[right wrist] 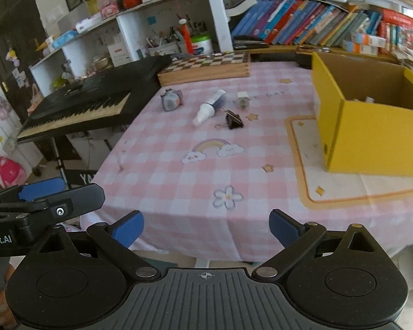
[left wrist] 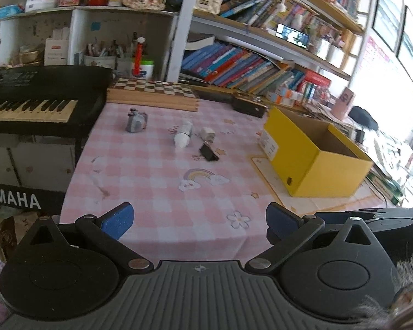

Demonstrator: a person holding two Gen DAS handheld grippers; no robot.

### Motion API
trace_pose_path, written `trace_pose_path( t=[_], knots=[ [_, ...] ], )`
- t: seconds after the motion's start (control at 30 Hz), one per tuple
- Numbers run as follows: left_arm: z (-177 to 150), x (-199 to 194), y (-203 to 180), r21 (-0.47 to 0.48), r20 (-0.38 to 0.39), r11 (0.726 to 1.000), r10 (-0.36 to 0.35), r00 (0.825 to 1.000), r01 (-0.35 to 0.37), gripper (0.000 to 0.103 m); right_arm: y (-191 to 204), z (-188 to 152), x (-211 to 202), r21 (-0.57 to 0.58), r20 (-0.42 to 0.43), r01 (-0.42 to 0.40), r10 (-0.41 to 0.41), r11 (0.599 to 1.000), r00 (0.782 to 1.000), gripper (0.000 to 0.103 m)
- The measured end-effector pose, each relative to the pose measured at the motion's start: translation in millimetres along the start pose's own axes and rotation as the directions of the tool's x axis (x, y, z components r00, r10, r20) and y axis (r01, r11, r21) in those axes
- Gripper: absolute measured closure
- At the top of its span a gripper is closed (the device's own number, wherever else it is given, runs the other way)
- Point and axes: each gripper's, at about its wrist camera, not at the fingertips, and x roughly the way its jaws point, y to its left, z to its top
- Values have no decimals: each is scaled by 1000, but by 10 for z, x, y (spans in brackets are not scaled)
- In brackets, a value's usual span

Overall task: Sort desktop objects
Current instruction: 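Grasp the black binder clip with the right gripper while the left grasps the grey toy truck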

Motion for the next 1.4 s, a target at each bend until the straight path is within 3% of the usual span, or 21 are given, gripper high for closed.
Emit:
trace_pose_path(
  t=[0.17,0.43,0.53,0.7,1.07,1.4],
  knots=[
    [117,221,116,-43,4,999,28,1000,-28,0,0,232,255,-43,-18,-32,31,999,999,12],
    [390,719,184,-77,3,995,64,998,-64,5,-204,596,726,-64,-23,-26,24,998,999,13],
    [528,946,183,-74,-2,995,72,997,-72,17,-279,703,912,-85,-24,-18,16,996,1000,21],
    [752,1303,164,-48,-11,995,91,996,-91,17,-347,851,1176,-121,-23,-16,13,993,1000,32],
    [1132,1984,330,-29,-24,985,169,985,-169,24,-484,1093,1698,-143,-11,26,-28,989,1000,33],
    [1307,2467,571,-22,-56,972,232,971,-234,33,-450,1188,1950,-239,6,21,-20,971,1000,65]
  ],
)
